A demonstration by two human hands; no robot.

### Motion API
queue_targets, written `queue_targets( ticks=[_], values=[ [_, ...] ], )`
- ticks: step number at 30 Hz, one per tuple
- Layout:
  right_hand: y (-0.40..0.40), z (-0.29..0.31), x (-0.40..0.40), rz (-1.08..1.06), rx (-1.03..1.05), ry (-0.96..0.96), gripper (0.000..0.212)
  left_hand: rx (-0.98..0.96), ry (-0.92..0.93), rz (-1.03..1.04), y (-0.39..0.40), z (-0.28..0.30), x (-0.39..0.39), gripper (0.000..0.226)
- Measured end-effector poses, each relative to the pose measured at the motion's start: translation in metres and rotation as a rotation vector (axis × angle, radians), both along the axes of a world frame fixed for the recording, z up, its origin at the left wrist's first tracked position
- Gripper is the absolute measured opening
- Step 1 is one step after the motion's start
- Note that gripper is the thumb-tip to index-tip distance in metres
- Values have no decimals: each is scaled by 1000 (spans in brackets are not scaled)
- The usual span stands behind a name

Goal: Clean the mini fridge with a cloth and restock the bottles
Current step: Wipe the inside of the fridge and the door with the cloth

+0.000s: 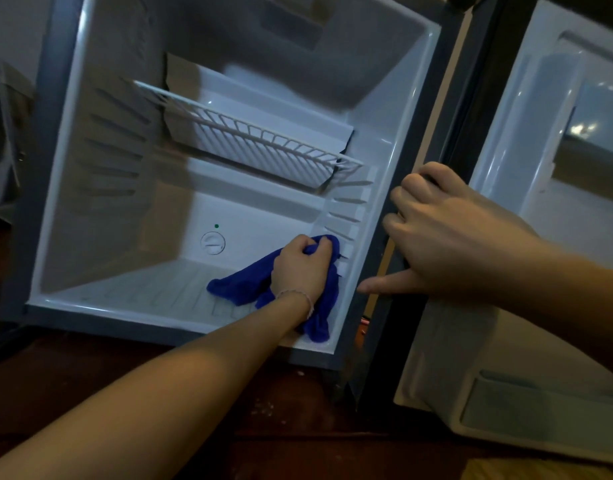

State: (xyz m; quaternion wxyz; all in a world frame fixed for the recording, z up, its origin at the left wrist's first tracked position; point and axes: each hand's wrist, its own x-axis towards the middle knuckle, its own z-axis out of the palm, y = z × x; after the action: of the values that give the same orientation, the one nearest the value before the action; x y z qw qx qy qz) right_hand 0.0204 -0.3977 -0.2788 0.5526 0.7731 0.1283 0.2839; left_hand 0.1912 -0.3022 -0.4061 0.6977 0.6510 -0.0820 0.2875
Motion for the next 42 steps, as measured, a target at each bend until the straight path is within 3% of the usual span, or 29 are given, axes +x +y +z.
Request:
queue_targets(
  ticks=[13,22,31,42],
  values=[
    [-10,0,11,40,-27,-21,110,68,201,57,1,15,87,37],
    [-9,-1,11,53,-17,-27,106,66,244,14,6,21,87,33],
    [0,0,5,7,11,-7,110,57,88,-47,10,25,40,33],
    [3,0,0,-31,13,8,107,162,-241,60,6,42,-32,29]
  ],
)
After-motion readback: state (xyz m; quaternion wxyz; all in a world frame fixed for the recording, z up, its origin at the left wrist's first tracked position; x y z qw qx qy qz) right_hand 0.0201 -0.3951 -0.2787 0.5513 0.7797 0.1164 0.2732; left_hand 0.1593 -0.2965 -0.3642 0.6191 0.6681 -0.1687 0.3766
